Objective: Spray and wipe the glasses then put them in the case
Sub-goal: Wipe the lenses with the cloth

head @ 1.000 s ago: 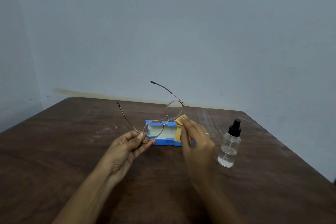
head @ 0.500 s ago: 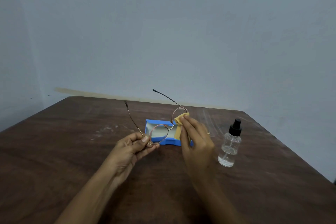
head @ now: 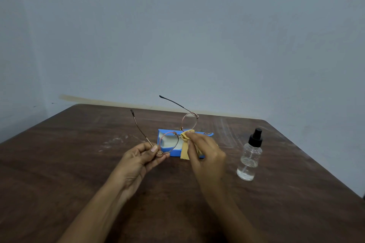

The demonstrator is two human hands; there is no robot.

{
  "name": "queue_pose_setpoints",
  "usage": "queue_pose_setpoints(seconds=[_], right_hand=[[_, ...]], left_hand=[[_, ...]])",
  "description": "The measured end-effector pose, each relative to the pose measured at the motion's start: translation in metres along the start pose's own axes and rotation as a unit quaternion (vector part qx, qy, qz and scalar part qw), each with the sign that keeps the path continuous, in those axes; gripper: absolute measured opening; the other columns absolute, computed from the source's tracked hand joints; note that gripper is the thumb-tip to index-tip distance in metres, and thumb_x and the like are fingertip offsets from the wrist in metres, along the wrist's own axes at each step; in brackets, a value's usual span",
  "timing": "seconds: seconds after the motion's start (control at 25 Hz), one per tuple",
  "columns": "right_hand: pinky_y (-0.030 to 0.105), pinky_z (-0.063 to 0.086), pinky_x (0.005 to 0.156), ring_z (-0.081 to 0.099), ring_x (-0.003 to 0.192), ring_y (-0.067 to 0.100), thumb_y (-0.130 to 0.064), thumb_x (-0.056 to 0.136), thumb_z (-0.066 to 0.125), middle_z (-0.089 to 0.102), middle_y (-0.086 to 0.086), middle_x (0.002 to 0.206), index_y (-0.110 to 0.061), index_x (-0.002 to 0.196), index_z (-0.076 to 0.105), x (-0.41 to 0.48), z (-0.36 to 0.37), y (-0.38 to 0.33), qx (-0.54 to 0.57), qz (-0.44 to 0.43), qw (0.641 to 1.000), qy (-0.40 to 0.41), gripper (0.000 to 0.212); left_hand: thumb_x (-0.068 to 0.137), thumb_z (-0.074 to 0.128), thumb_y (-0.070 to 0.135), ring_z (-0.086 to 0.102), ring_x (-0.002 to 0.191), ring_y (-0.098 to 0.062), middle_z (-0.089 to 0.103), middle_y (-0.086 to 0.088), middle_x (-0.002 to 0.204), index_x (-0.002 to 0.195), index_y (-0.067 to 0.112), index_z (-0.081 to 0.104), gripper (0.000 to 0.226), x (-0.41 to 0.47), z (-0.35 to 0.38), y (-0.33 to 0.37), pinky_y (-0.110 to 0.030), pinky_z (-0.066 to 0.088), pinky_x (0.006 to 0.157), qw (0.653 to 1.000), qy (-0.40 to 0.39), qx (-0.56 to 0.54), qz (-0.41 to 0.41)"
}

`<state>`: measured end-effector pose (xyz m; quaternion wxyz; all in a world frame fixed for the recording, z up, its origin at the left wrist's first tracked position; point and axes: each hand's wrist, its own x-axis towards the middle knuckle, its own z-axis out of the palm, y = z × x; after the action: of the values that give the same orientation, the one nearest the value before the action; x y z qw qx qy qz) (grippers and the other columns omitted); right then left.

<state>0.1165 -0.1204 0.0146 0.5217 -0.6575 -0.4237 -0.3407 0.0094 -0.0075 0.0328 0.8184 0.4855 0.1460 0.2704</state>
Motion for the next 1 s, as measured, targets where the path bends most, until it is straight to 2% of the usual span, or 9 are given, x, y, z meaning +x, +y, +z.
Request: queue_pose_setpoints(seconds=[0.12,0.28,0.36,0.4,0.48,0.6,0.76,0.88,1.0], right_hand=[[0.003,0.045,0.070,0.060,0.086,-0.009,-0.006,0.084,0.061,0.072,-0.004,0.093,-0.011,0.099,0.072,0.004,-0.004,-0.004,0.134,0.203,0.969,-0.033,0.019],[0.026,0.052,0.070,0.064,0.086,0.018,-0.006,0.086,0.058,0.070,0.009,0.096,-0.006,0.097,0.068,0.010,-0.004,0.001,0.389,0.469,0.793,-0.028,0.015],[0.026,0.054,0.060,0.064,0.080,0.022,-0.007,0.087,0.056,0.068,0.014,0.093,0.002,0.097,0.064,0.012,-0.005,0.005,0.455,0.536,0.711,-0.006,0.015],[0.024,0.054,0.055,0.066,0.075,0.020,-0.008,0.086,0.057,0.069,0.014,0.089,0.002,0.095,0.064,0.013,-0.007,0.005,0.469,0.551,0.691,-0.005,0.015],[0.021,0.054,0.050,0.068,0.064,0.014,-0.007,0.080,0.063,0.070,0.012,0.082,0.003,0.092,0.065,0.012,-0.011,0.006,0.467,0.555,0.688,-0.025,0.015],[0.022,0.054,0.050,0.067,0.065,0.015,0.001,0.078,0.064,0.068,0.013,0.089,0.003,0.102,0.063,0.007,-0.017,0.011,0.422,0.563,0.709,-0.046,0.024],[0.031,0.051,0.070,0.061,0.076,0.018,-0.003,0.080,0.065,0.067,0.009,0.087,-0.003,0.106,0.063,0.004,-0.032,0.021,0.334,0.577,0.744,-0.033,0.026],[0.024,0.047,0.062,0.058,0.069,0.014,-0.004,0.082,0.062,0.065,0.005,0.080,0.000,0.106,0.062,0.002,-0.051,0.024,0.286,0.555,0.780,-0.035,0.024],[0.025,0.046,0.059,0.056,0.068,0.015,-0.003,0.084,0.060,0.063,0.007,0.079,0.002,0.107,0.061,-0.003,-0.075,0.028,0.237,0.557,0.795,-0.045,0.023]], left_hand=[[0.089,0.043,-0.003,0.070,0.062,-0.014,0.063,-0.003,0.050,0.071,-0.002,0.053,0.020,0.002,-0.001,0.001,-0.015,0.056,0.057,1.000,0.015,-0.004,0.012],[0.088,0.044,-0.004,0.070,0.059,-0.014,0.061,-0.004,0.051,0.076,-0.002,0.055,0.017,0.005,-0.004,-0.001,-0.015,0.056,0.057,0.999,0.026,0.011,0.046],[0.088,0.044,-0.004,0.069,0.059,-0.013,0.062,-0.002,0.050,0.077,-0.001,0.055,0.016,0.006,-0.006,-0.002,-0.015,0.056,0.059,0.997,0.027,0.018,0.064],[0.088,0.044,-0.004,0.069,0.059,-0.012,0.062,-0.001,0.049,0.076,0.000,0.054,0.016,0.006,-0.006,-0.004,-0.015,0.056,0.059,0.997,0.027,0.026,0.073],[0.088,0.045,-0.005,0.068,0.057,-0.010,0.062,0.001,0.048,0.076,0.001,0.054,0.017,0.008,-0.007,-0.006,-0.014,0.055,0.058,0.994,0.027,0.051,0.090],[0.088,0.046,-0.007,0.067,0.057,-0.010,0.062,-0.001,0.052,0.075,0.003,0.055,0.019,0.008,-0.006,-0.012,-0.014,0.055,0.058,0.992,0.017,0.078,0.101],[0.087,0.046,-0.005,0.069,0.061,-0.011,0.057,-0.014,0.074,0.075,0.005,0.056,0.019,0.006,-0.004,-0.015,-0.013,0.054,0.059,0.992,0.000,0.092,0.088],[0.088,0.045,-0.005,0.069,0.059,-0.010,0.054,-0.016,0.073,0.075,0.005,0.056,0.019,0.005,-0.002,-0.018,-0.013,0.055,0.060,0.988,-0.018,0.118,0.093],[0.087,0.047,-0.008,0.065,0.055,-0.003,0.054,-0.014,0.070,0.075,0.005,0.057,0.020,0.001,0.004,-0.024,-0.009,0.052,0.058,0.975,-0.033,0.190,0.113]])
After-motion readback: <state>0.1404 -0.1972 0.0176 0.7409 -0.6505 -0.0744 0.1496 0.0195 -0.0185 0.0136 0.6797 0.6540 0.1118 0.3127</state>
